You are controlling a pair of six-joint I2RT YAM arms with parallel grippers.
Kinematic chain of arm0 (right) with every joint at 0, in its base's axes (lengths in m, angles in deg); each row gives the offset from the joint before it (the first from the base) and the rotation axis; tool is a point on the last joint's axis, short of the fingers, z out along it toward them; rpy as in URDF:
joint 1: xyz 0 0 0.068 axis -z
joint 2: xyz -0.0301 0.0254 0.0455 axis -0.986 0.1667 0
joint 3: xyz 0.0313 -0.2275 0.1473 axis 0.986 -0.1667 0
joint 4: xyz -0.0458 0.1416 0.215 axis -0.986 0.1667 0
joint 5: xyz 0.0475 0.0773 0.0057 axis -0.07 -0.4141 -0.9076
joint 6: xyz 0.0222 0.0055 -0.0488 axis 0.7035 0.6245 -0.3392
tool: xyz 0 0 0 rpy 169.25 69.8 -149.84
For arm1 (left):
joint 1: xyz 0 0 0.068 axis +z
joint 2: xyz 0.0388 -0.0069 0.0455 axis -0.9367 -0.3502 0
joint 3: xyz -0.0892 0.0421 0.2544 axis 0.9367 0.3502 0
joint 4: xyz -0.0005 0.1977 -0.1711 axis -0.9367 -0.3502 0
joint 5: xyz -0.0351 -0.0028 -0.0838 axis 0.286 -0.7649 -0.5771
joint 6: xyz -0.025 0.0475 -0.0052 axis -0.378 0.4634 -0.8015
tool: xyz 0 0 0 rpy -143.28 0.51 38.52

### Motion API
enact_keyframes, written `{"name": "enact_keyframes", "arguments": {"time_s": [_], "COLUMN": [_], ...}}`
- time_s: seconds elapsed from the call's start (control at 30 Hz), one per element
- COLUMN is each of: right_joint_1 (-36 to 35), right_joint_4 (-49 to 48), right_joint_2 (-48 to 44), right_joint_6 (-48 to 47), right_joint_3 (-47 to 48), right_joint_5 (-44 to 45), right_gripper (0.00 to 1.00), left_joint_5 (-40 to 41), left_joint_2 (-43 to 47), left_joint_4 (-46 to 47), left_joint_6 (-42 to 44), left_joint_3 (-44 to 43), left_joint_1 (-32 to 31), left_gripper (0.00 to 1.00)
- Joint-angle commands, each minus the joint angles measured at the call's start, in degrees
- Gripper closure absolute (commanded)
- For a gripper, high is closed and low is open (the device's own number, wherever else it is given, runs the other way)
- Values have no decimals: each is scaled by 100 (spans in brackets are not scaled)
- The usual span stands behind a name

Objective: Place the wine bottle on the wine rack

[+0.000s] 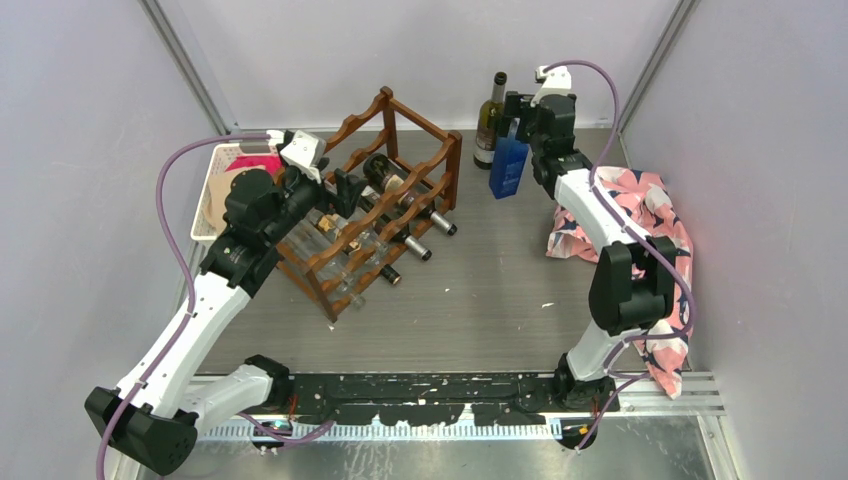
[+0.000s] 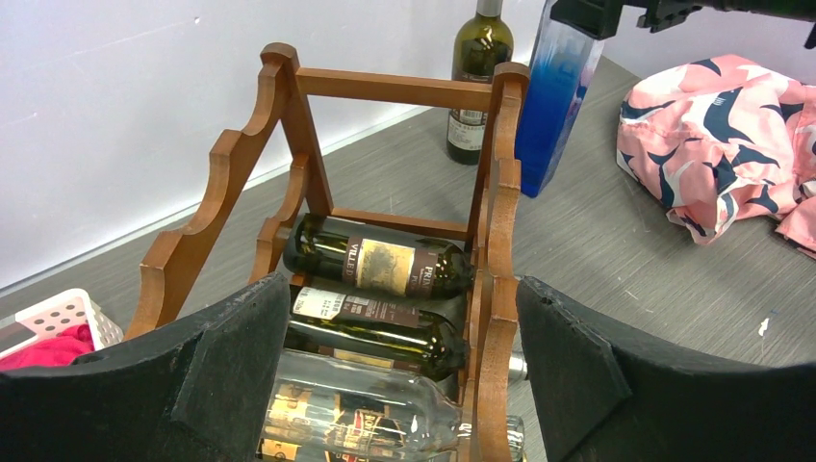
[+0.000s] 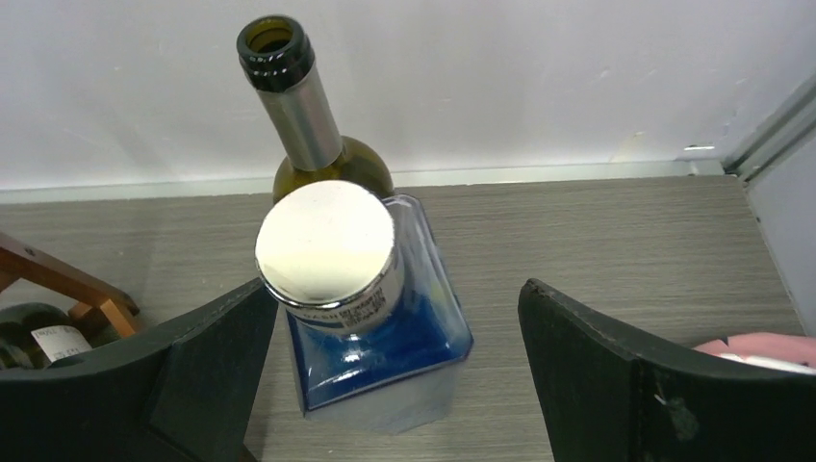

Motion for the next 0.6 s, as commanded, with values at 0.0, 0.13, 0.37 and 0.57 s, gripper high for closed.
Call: {"name": "enact_keyframes", "arguments": {"time_s": [0.0,0.13,0.37,0.57], "right_joint_1": [66,86,104,99], "right_joint_4": [-83,-51,-299,-353], "right_joint_2": [246,417,363,-225], "right_joint_6": [-324,-426,-620,-543], "right_joint_3": [411,507,187,-270], "right_joint_5": [-371,-514,-903,-853], "right_gripper": [0,0,27,85], "left_joint_5": [-88,-104,-168,-296], "left_joint_2": [101,94,58,2], "left_joint_4": [387,394,403,420], "left_joint_6": [-46,-42,-79,-116], "left_joint_3": [-16,-21,-17,-13], "left_joint_1": [22,22,22,15], "left_gripper": [14,13,14,13]}}
